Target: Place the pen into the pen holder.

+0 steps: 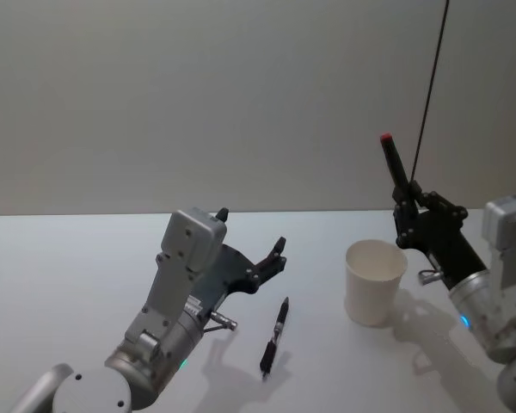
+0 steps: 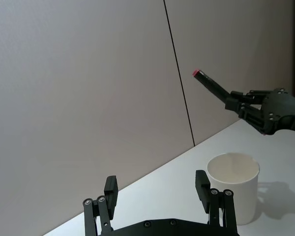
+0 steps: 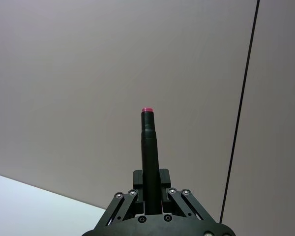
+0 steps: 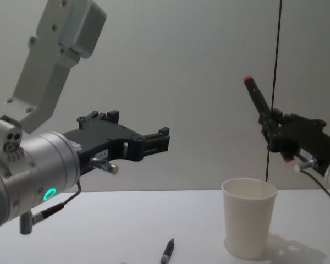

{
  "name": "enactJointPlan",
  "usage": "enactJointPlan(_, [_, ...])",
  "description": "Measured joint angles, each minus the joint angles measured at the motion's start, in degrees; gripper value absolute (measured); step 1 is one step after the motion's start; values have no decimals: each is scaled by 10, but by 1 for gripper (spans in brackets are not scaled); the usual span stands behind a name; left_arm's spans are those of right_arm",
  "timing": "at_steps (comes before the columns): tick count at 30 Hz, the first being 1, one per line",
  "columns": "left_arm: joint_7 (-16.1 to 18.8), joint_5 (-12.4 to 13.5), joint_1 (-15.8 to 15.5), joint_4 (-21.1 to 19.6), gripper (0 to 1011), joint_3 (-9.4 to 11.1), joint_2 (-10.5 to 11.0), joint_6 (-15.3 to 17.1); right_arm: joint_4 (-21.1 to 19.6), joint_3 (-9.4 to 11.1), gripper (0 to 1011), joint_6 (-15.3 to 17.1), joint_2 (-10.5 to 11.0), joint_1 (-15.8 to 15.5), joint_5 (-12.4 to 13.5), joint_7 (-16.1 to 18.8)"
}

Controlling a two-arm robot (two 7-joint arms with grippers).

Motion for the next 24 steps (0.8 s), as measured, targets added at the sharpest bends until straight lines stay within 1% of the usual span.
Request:
enactJointPlan(2, [0,0,0,0,1004,0,0,0,28,-3,180,-13,-6,14,-5,2])
enactJointPlan(5, [0,0,0,0,1004,0,0,0,53,-5,180,-27,-11,26,-8,6])
enactJointPlan(7, [0,0,0,0,1004,0,0,0,58,-5,180,-30,-12,28,-8,7])
enactJointPlan(9, [0,0,0,0,1004,0,0,0,84,-8,180,-42,-17,40,-10,11])
enactJointPlan(16, [0,0,0,0,1004,0,0,0,138,-13,180,-68,-27,64,-14,19])
enactJointPlan(21, [0,0,0,0,1004,0,0,0,190,-16,180,-93,-36,87,-17,24])
enactJointPlan(22, [0,0,0,0,1004,0,0,0,190,-16,180,-93,-36,87,-17,24])
enactJointPlan(24, [0,0,0,0,1004,0,0,0,208,-18,180,-101,-39,96,-18,26])
